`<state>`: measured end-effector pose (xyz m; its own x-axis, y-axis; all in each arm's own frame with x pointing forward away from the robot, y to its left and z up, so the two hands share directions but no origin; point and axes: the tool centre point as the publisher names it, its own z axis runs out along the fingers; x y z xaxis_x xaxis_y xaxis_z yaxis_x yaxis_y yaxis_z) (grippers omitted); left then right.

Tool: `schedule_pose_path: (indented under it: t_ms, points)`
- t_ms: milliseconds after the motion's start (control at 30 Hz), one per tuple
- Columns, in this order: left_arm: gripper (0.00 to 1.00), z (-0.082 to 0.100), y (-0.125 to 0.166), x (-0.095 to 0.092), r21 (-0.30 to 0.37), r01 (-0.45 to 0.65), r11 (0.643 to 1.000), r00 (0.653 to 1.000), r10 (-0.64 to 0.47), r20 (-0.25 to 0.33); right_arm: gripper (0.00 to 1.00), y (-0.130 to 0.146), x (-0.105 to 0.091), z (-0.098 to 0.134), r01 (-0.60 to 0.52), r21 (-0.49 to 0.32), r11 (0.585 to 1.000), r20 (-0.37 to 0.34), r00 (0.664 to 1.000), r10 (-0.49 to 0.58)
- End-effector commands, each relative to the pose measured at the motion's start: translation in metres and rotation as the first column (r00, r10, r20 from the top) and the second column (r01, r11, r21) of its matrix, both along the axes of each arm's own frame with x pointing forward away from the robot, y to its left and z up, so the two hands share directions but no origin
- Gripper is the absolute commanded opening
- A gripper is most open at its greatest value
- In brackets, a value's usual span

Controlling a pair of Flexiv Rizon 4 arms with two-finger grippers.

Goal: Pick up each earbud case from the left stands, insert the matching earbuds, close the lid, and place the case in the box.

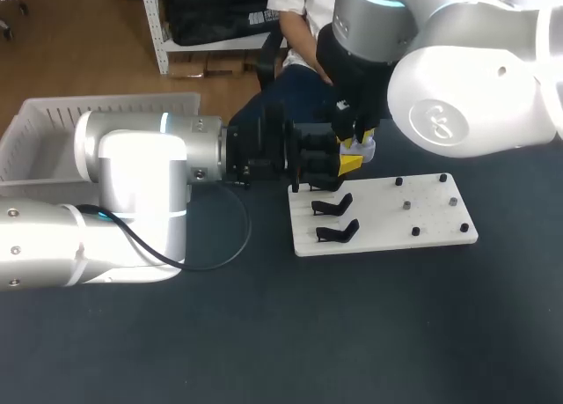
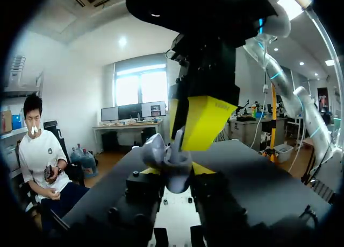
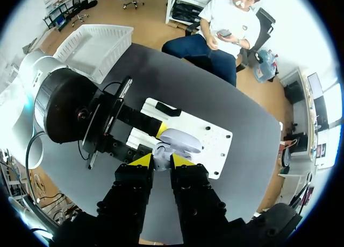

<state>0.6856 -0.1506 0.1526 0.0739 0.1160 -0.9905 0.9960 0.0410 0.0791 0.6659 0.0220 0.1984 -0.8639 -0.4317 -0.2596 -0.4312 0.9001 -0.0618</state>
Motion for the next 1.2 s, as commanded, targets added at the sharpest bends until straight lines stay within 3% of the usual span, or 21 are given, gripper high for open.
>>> schedule_pose_path:
  t_ms: [33,600,1033,1200]
  points:
    - [0.0,-0.0012,-0.0003,-0.0026,-0.006,-0.01,1.0,1.0,0.01,0.006,0.0,-0.0007,0.0007,-0.0014,0.003,-0.002,1.0,0.005,1.0,-0.003]
    - [0.0,-0.0012,-0.0003,-0.0026,-0.006,-0.01,1.0,1.0,0.01,0.006,0.0,0.0002,0.0016,-0.0093,-0.021,-0.035,0.999,-0.013,1.0,0.021]
    - [0.0,-0.0012,-0.0003,-0.0026,-0.006,-0.01,1.0,1.0,0.01,0.006,0.35,0.0032,0.0,-0.0076,-0.033,-0.038,0.999,-0.013,0.999,0.033]
    - [0.0,-0.0012,-0.0003,-0.0026,-0.006,-0.01,1.0,1.0,0.01,0.006,0.39,0.0026,-0.0012,-0.0069,-0.032,-0.039,0.999,-0.013,0.999,0.032]
